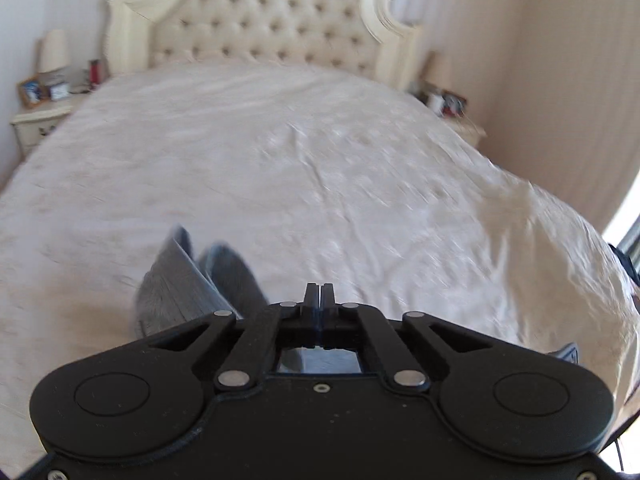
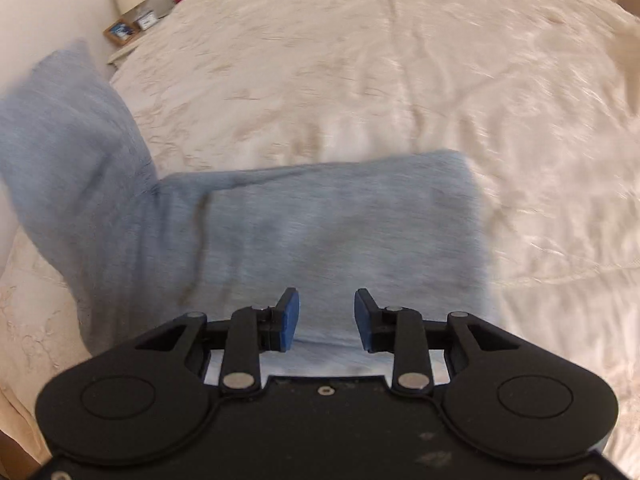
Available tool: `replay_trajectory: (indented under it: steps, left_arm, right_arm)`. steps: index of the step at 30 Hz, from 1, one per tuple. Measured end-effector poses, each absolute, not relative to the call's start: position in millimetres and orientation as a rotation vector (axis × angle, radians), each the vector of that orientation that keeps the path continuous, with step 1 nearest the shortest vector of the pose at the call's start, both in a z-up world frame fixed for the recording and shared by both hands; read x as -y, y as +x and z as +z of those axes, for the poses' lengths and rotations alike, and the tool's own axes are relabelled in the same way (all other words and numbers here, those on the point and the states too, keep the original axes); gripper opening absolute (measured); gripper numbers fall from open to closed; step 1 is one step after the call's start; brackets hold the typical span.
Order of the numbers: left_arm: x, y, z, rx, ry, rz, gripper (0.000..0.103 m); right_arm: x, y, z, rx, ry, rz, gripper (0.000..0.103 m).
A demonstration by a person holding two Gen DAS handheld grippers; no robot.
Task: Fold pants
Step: 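Lift and fold the held pants end over onto the stack with the left gripper, then release the pants from the left gripper onto the folded stack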
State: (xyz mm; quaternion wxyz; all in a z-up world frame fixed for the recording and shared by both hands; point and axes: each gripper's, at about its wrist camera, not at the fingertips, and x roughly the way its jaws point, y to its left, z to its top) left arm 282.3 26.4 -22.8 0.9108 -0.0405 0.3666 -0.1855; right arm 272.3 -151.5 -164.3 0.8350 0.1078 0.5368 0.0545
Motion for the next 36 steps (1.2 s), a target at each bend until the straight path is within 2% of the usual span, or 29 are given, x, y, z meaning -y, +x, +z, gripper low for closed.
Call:
replay_trajectory:
  steps: [3, 6, 12, 19, 28, 36]
  left_arm:
    - [14, 285, -53, -0.852, -0.105, -0.417, 0.003]
    - [19, 278, -72, -0.918, -0.083, -0.361, 0.006]
    - [-38, 260, -107, -1.042, -0.076, -0.134, 0.009]
    - [-109, 249, -138, -1.149, -0.103, 0.05, 0.009]
    - [-136, 249, -188, -1.285, -0.023, 0.028, 0.011]
    - [-161, 237, -220, -1.381, -0.071, -0.027, 0.012]
  right_arm:
    - [186, 262, -173, -1.167, 0.273, 0.079, 0.034]
    - [204, 260, -175, -1.169, 0.294, 0.077, 0.035]
    - [209, 281, -173, -1.138, 0.359, 0.189, 0.036]
    - [157, 322, -183, -1.196, 0.38, 0.376, 0.036]
    - [113, 339, -223, -1.288, 0.277, 0.317, 0.037]
    - [127, 349, -236, -1.302, 0.445, 0.267, 0.041]
